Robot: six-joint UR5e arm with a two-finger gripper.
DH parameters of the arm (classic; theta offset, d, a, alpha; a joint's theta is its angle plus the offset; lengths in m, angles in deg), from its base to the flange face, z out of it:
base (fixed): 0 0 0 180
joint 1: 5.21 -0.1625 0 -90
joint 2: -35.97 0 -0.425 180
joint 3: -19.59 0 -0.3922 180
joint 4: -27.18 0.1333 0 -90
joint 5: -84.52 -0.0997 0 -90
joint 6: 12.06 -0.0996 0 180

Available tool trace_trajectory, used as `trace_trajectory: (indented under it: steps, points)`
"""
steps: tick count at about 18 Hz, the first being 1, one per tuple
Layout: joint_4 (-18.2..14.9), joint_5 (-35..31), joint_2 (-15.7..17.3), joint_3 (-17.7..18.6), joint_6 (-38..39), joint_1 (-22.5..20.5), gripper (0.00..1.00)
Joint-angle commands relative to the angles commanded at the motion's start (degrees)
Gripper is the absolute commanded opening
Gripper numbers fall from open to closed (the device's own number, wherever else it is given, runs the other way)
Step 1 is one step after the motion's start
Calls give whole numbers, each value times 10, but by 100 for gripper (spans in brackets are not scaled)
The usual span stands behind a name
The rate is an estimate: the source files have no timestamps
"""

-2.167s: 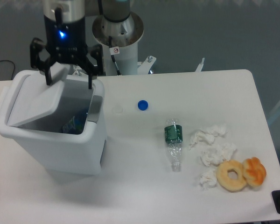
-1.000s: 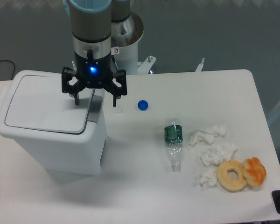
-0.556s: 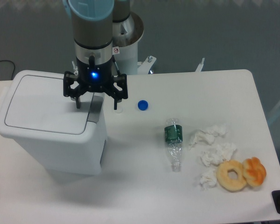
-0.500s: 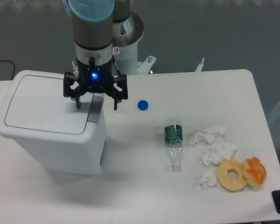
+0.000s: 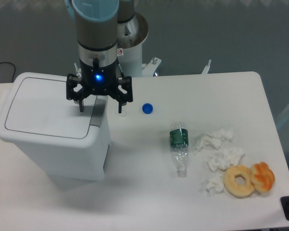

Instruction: Close the trash can

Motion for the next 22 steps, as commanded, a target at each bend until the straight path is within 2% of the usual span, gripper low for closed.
trace_trajectory:
  steps: [1,3,6,11,14,19,22]
  points:
    - [3,-1,0,-4,-5,-9,100]
    - [2,-3,-1,-4,-64,-25,100]
    - [11,-1,-12,-2,-133,-83,100]
    - [46,-3,-61,-3,-226,-156,100]
    - [46,-4,-90,-5,-342,-195,100]
    - [54,-11,-131,-16,-488,-238,100]
    - [85,-37,-159,-17,-564,-269,100]
